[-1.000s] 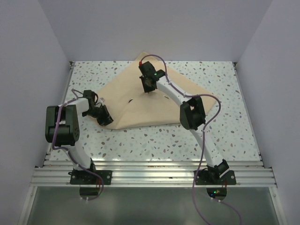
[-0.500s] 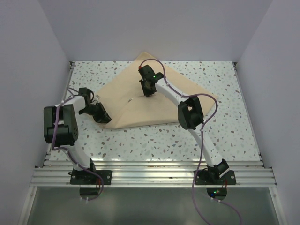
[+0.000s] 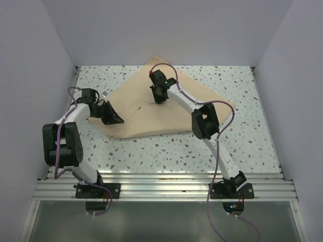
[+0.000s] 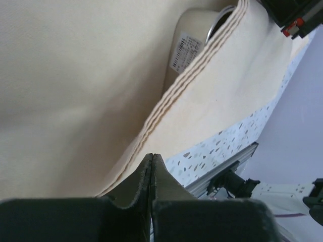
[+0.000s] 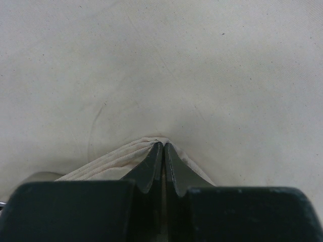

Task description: Prepare the surgical pack

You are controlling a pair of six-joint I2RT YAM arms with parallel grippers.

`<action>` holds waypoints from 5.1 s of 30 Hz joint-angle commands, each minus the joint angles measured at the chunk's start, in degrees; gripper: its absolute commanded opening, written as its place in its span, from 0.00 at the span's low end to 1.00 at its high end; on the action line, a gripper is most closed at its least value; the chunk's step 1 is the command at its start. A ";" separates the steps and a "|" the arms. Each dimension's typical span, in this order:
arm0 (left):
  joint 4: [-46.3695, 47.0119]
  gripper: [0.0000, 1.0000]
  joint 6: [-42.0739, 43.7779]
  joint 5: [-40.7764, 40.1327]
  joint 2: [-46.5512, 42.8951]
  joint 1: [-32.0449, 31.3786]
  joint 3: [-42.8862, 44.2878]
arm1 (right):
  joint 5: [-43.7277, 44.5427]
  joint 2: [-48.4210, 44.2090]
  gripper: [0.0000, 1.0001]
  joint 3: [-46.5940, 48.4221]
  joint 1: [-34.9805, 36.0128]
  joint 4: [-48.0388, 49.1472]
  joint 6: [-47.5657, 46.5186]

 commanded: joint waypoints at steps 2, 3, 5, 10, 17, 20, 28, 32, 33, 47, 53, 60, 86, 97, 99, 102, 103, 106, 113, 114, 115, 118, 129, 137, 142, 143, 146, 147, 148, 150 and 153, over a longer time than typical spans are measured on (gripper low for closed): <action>5.55 0.00 -1.37 7.58 -1.85 -2.76 -1.65 | -0.43 -0.01 0.04 -0.23 -0.42 0.13 0.02; 6.07 0.00 -1.54 8.81 -0.80 -3.29 -1.82 | -0.43 -0.01 0.04 -0.31 -0.42 0.13 0.02; 8.51 0.00 -3.03 11.44 0.70 -4.44 -3.39 | -0.43 0.16 0.04 0.03 -0.51 0.04 0.02; 5.11 0.00 -2.17 2.59 4.38 -4.70 -4.46 | -0.69 0.51 0.04 0.65 -0.51 -0.84 0.28; 4.05 0.00 1.96 -2.35 14.15 -4.61 -3.41 | -0.69 0.95 0.04 -0.13 -0.51 -1.02 0.46; 2.48 0.00 2.67 -2.60 13.28 -4.70 -0.78 | -0.52 0.86 0.04 -0.75 -0.51 -0.93 0.46; -0.26 0.00 2.33 -7.09 1.16 -4.61 4.06 | -0.52 0.95 0.04 -0.40 -0.59 -0.93 0.64; 2.02 0.00 0.74 -2.10 0.96 -4.88 1.36 | -0.52 0.95 0.04 -0.31 -0.59 -1.02 0.46; 2.29 0.00 0.56 -1.64 1.23 -5.14 0.21 | -0.52 1.04 0.04 -0.23 -0.59 -0.93 0.46; 1.16 0.00 1.79 -8.49 8.88 4.96 -8.25 | -1.13 1.39 0.04 -0.14 -0.77 -1.10 0.37; -2.80 0.00 3.29 -14.91 2.20 5.23 -5.96 | -1.57 1.74 0.04 -0.14 -1.12 -1.11 0.37; -4.74 0.00 3.73 -16.94 2.22 5.84 -2.36 | -2.01 1.48 0.04 -0.31 -1.39 -1.02 0.46; 2.83 0.00 0.38 -6.29 16.97 -8.04 -1.31 | -2.71 2.01 0.04 -0.14 -1.65 -1.28 1.16; 3.78 0.00 -1.72 -7.19 -0.43 -9.18 0.46 | -2.89 1.83 0.04 -0.49 -1.56 -1.37 0.99; 5.63 0.00 -2.69 -5.78 0.18 -9.62 -1.20 | -2.98 2.01 0.04 -0.23 -1.56 -1.28 0.99; 7.47 0.00 -3.48 -2.71 2.90 -10.76 -2.79 | -2.89 2.10 0.04 -0.14 -1.56 -1.46 0.81; 8.09 0.00 -3.57 -2.09 3.86 -11.38 -3.14 | -2.98 2.10 0.04 -0.14 -1.56 -1.46 0.81; 9.94 0.00 -3.83 -1.20 9.13 -11.82 -4.46 | -3.15 2.10 0.04 -0.31 -1.65 -1.37 1.07; 2.67 0.00 -0.50 -13.75 6.36 -8.58 0.36 | -3.95 2.18 0.04 -0.66 -1.65 -1.28 1.69; 1.78 0.04 -0.14 -15.34 4.68 -7.53 1.07 | -4.12 2.18 0.04 -0.75 -1.65 -1.19 1.69; 0.90 0.07 0.21 -18.05 3.10 -6.21 1.68 | -4.03 2.18 0.04 -0.84 -1.65 -1.02 1.78; -1.92 0.18 1.44 -23.41 -2.18 -0.95 3.88 | -3.95 2.27 0.04 -0.75 -1.65 -1.02 1.43; -1.75 0.51 3.11 -28.46 -0.89 13.57 3.36 | -4.82 2.36 0.04 -0.23 -1.74 -1.11 1.51; -6.57 0.51 5.04 -30.29 14.76 15.51 17.94 | -6.23 2.80 0.04 -1.28 -1.65 -0.75 2.22; -8.43 0.51 4.26 -30.12 19.42 15.43 20.24 | -6.23 2.98 0.04 -0.58 -1.65 -0.93 2.13; -8.43 0.51 4.17 -30.12 19.60 15.51 19.97 | -6.23 3.06 0.04 -0.32 -1.74 -0.75 2.04; -9.83 0.50 3.82 -31.96 19.25 15.42 18.83 | -6.32 3.15 0.04 0.21 -1.74 -0.75 2.13; -9.92 0.50 3.99 -32.66 18.90 15.42 18.39 | -6.23 3.15 0.04 0.21 -1.74 -0.84 2.04; -9.75 0.50 4.08 -33.01 18.29 15.51 17.61 | -6.14 3.24 0.04 0.13 -1.82 -0.84 2.04; -9.75 0.51 4.17 -33.11 17.85 15.43 16.99 | -6.06 3.32 0.04 0.04 -1.74 -0.84 2.04; -9.31 0.51 3.90 -31.01 17.49 15.42 15.59 | -5.97 3.33 0.04 0.12 -1.74 -0.93 2.04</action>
